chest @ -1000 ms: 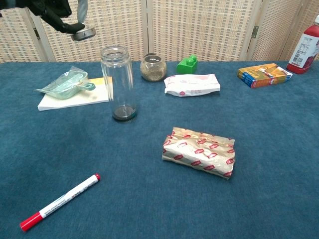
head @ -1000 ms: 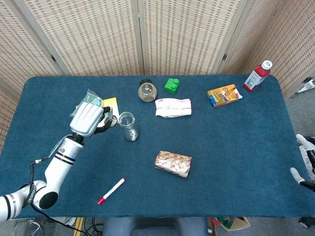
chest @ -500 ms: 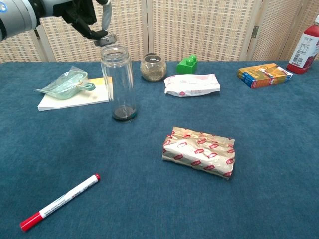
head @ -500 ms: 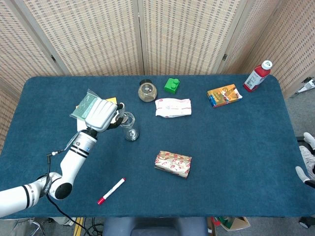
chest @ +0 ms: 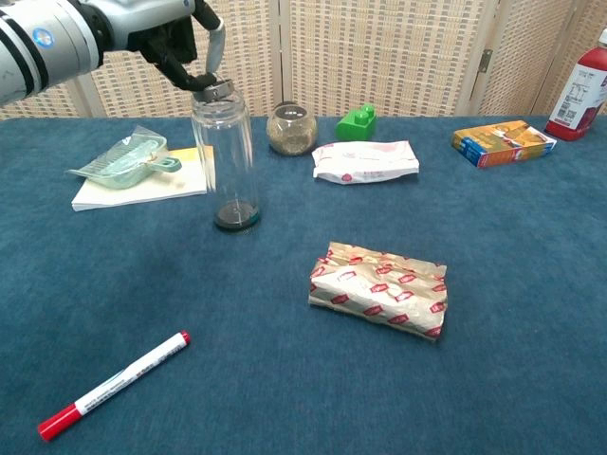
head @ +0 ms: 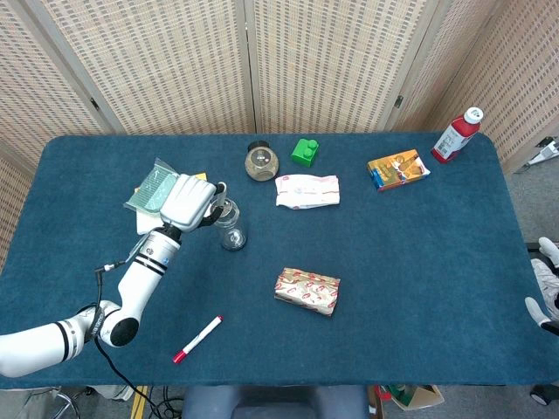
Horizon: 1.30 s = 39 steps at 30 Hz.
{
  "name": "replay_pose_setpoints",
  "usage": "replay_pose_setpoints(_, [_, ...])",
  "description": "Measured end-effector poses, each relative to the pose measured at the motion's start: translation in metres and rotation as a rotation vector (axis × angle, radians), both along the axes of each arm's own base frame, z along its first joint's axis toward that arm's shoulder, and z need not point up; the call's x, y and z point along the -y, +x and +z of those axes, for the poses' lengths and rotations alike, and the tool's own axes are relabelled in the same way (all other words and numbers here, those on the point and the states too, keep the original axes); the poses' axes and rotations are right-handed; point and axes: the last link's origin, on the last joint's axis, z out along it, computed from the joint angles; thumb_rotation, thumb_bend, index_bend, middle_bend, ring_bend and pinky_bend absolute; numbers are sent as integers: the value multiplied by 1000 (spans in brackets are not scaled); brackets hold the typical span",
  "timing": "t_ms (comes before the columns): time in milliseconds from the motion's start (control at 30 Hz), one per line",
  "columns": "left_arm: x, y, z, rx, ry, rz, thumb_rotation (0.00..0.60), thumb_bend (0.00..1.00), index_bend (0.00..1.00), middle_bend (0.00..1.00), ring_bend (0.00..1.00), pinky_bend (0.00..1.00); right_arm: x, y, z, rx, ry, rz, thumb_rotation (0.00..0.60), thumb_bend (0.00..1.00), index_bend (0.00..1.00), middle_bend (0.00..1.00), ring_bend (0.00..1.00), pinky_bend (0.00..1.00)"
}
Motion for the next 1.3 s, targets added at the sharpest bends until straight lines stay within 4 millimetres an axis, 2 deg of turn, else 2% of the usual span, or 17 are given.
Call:
replay_pose_setpoints(367, [3,0,-2,-26,-3,-10,600,530,579,1000,954,1000,-2,-2,0,4,-3,-2,600,305,20,194,79,235])
replay_pose_setpoints(533, [5,1,-3,-34,-3,-11,600,450,532,1000,952,1000,-3,-2,1,6,-6,-2,600,304,20,194,79,235])
replay_pose_setpoints(767, [7,2,-3,-34,4,-13,600,361,518,1000,951,1000,-3,-2,1,9,-8,3,600,304,20,193,79,235])
replay_pose_setpoints(1300, [13,1,3,-20,16,9,600,340,441,1000,943,1000,-3,-2,2,9,-9,6,600,305,20,193,79,235])
